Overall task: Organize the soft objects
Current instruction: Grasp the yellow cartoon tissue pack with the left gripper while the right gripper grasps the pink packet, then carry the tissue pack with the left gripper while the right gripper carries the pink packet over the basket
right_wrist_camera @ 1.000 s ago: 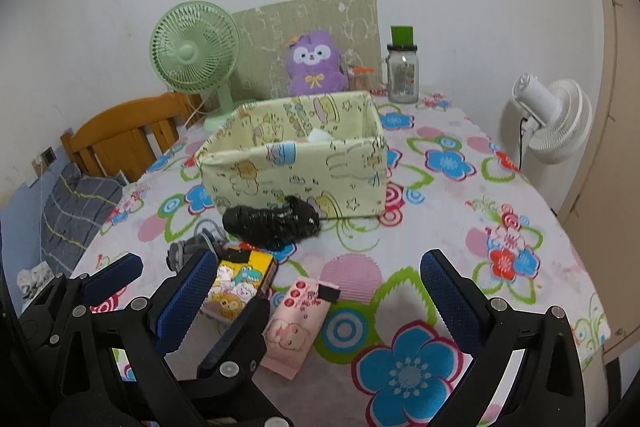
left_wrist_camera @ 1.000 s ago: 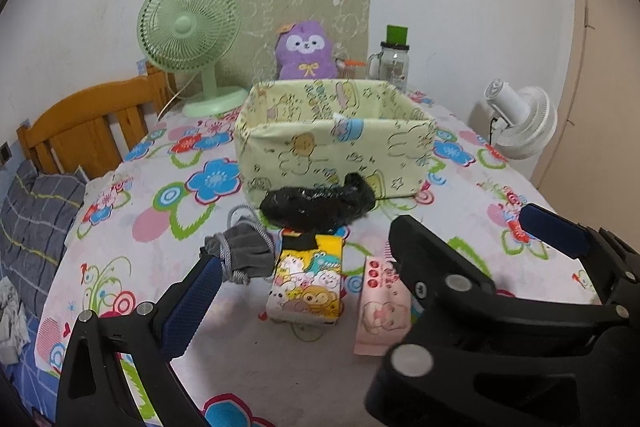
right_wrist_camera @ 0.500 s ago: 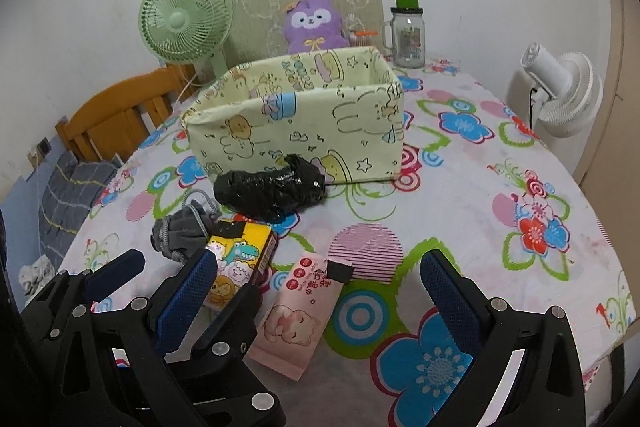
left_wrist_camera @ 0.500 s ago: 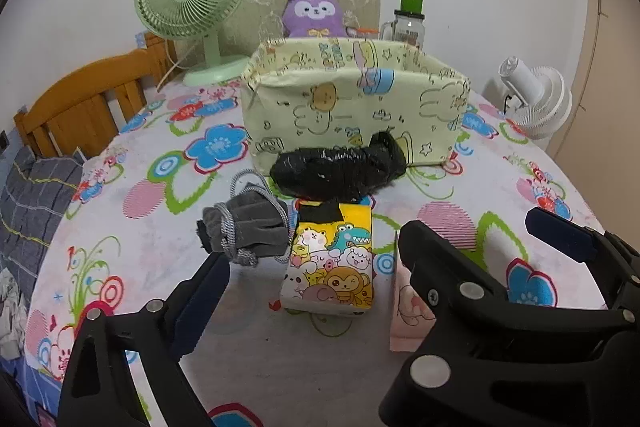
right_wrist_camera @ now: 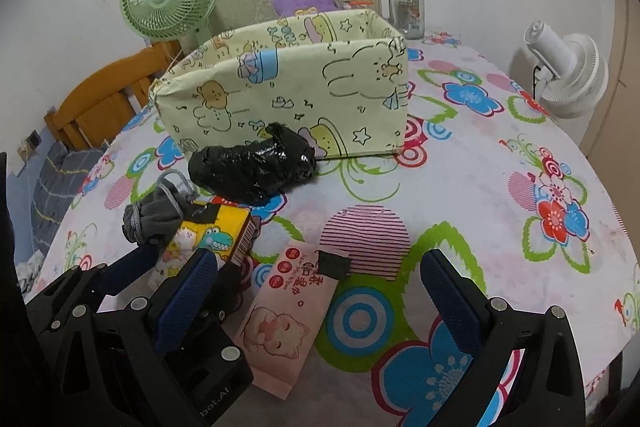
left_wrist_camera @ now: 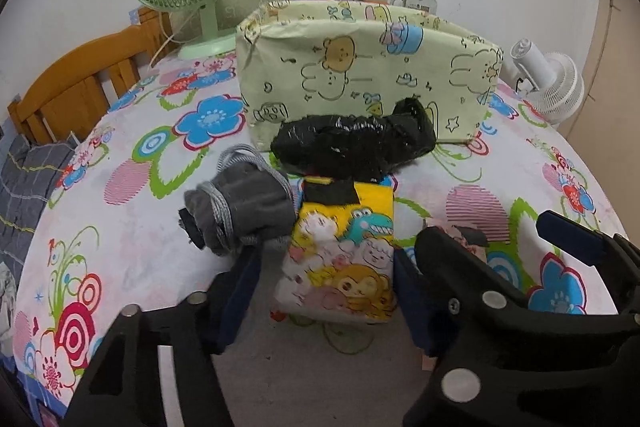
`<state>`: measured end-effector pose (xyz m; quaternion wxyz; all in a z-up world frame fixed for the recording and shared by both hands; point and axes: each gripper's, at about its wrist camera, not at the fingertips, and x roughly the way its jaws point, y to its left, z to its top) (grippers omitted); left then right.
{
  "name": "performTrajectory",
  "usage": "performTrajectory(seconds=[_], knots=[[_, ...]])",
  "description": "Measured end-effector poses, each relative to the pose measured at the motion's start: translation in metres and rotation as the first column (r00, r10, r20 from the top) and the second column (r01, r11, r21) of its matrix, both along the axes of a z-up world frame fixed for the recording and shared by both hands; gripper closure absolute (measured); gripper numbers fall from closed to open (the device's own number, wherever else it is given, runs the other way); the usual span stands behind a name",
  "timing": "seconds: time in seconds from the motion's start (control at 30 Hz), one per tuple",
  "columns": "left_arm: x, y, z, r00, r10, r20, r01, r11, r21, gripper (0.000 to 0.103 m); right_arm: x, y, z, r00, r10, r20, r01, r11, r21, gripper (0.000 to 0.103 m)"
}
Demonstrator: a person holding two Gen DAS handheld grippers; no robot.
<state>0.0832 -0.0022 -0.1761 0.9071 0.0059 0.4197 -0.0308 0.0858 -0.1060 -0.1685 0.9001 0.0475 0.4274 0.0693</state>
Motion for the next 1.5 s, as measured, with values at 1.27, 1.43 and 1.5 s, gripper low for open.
performTrajectory(seconds=[1.27, 1.43, 1.5], knots=[[-0.015, -0.023, 0.011, 0.999, -0.033, 0.025, 0.033, 0.999, 0.012, 0.053, -0.001, -0.005, 0.0, 1.0, -0.014, -0.014, 0.014, 1.0, -0.022, 0.061], [-0.019, -0.031, 0.02, 0.998, -0.038, 0.049, 0.038, 0.999, 0.011, 0.054, -0.006, -0.013, 0.01, 1.0, -0.018, 0.01, 0.018, 1.0, -0.016, 0.061], [-0.021, -0.034, 0.025, 0.997, -0.039, 0.061, 0.038, 0.999, 0.013, 0.054, -0.008, -0.016, 0.015, 1.0, -0.019, 0.022, 0.019, 1.0, -0.014, 0.061]])
